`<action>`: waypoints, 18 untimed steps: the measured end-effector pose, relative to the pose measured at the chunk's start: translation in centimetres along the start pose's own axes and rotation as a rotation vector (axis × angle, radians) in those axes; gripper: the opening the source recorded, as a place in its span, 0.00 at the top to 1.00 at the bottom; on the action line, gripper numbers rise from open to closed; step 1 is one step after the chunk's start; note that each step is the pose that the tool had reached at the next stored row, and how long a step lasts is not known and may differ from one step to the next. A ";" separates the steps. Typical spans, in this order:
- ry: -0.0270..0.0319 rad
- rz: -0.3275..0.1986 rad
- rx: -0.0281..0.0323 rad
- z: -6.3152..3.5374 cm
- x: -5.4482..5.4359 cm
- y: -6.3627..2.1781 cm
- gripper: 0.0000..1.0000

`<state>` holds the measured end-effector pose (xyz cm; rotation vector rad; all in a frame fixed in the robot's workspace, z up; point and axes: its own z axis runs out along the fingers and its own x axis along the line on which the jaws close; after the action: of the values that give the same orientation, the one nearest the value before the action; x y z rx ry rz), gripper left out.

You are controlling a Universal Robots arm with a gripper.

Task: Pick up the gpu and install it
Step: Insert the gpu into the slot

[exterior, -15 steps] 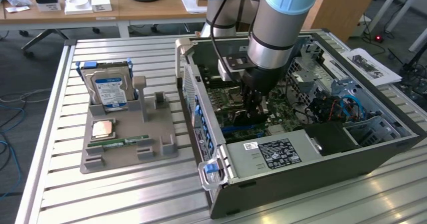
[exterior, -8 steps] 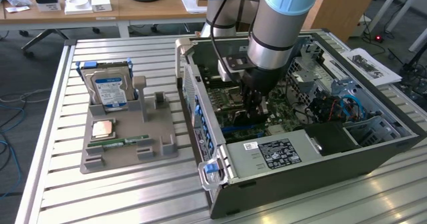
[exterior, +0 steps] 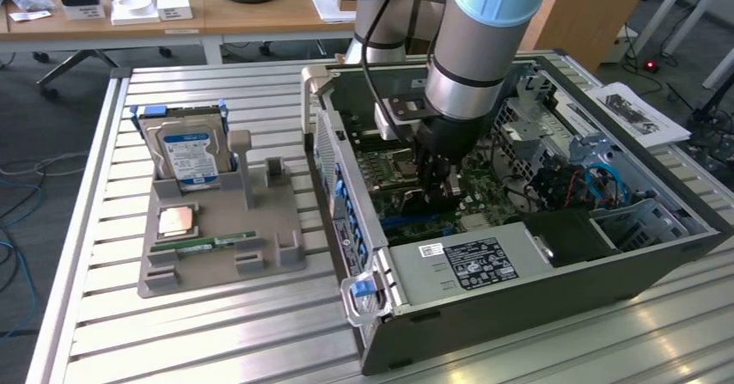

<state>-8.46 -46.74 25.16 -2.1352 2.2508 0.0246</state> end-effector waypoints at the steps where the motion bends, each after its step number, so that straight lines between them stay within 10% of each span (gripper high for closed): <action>1: 0.0000 0.000 0.0000 0.00 0.0 0.00 0.73; 18: 0.0000 0.000 0.0000 0.24 0.0 0.09 0.73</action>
<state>-8.55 -46.74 24.91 -2.1352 2.2507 0.0246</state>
